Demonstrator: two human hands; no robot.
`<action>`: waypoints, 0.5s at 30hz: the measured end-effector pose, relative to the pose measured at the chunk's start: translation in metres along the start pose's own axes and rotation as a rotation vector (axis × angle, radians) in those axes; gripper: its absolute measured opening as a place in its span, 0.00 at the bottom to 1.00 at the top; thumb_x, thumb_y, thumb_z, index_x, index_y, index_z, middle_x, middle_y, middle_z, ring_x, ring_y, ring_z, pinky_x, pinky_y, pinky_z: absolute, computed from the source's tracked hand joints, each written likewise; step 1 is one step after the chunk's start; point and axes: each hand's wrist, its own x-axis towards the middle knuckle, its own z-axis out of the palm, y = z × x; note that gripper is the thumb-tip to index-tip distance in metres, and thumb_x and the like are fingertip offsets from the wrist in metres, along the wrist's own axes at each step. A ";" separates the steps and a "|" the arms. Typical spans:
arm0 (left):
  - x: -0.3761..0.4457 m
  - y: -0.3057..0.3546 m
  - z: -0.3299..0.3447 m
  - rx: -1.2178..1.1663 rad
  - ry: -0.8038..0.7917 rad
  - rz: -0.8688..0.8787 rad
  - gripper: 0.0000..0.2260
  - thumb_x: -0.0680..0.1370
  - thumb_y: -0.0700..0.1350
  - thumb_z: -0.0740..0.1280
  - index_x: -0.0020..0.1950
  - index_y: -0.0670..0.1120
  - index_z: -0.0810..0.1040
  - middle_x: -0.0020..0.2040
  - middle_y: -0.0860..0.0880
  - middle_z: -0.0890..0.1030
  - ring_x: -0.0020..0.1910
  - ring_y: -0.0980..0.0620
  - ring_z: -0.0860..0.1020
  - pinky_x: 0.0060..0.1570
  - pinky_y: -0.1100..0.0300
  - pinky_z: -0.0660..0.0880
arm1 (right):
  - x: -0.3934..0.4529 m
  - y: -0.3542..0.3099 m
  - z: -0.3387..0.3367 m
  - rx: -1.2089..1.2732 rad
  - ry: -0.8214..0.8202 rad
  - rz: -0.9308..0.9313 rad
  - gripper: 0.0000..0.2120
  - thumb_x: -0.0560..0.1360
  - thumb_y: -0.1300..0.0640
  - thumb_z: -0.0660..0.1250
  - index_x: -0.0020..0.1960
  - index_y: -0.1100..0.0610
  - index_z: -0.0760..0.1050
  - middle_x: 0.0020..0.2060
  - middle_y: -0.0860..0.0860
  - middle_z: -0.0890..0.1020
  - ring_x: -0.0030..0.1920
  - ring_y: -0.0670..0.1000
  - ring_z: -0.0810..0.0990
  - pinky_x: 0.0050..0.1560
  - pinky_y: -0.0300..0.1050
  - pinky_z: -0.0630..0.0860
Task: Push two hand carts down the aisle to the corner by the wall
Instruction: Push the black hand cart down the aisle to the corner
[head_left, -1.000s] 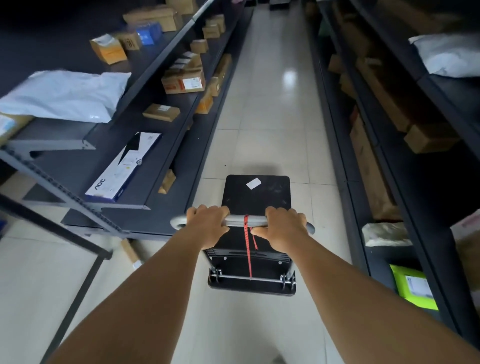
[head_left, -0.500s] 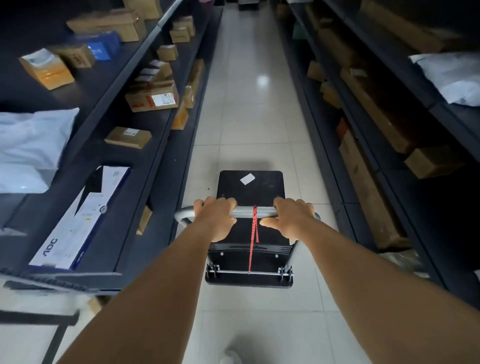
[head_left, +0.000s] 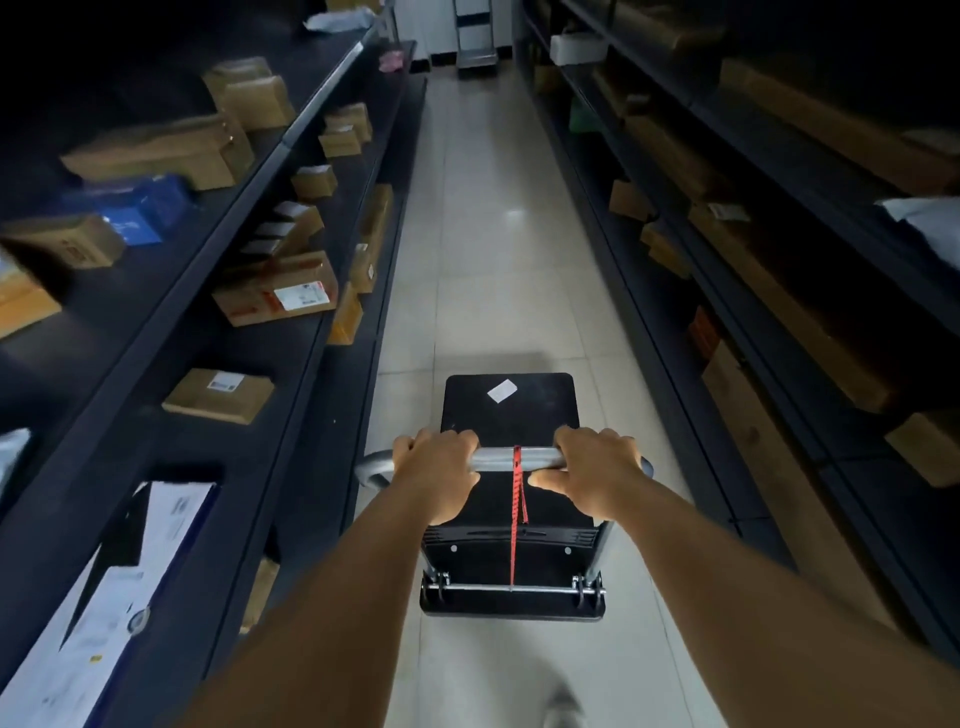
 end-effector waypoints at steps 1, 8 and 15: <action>0.018 -0.001 -0.006 -0.002 0.002 -0.008 0.06 0.80 0.48 0.61 0.57 0.53 0.71 0.49 0.53 0.75 0.53 0.50 0.70 0.57 0.53 0.60 | 0.018 0.002 -0.006 0.005 -0.002 -0.006 0.16 0.76 0.37 0.62 0.48 0.50 0.65 0.40 0.47 0.73 0.46 0.51 0.70 0.50 0.47 0.63; 0.147 -0.002 -0.036 -0.007 0.015 -0.009 0.08 0.80 0.48 0.60 0.59 0.54 0.70 0.48 0.55 0.72 0.49 0.52 0.66 0.55 0.53 0.60 | 0.143 0.032 -0.050 0.041 -0.040 -0.004 0.16 0.76 0.38 0.62 0.48 0.51 0.67 0.42 0.48 0.75 0.48 0.52 0.70 0.54 0.49 0.64; 0.260 -0.016 -0.060 -0.027 0.055 0.010 0.09 0.80 0.47 0.61 0.60 0.53 0.70 0.50 0.53 0.73 0.50 0.51 0.66 0.52 0.55 0.57 | 0.256 0.048 -0.080 0.002 -0.017 0.004 0.17 0.75 0.37 0.63 0.49 0.51 0.68 0.45 0.49 0.76 0.52 0.53 0.73 0.56 0.51 0.67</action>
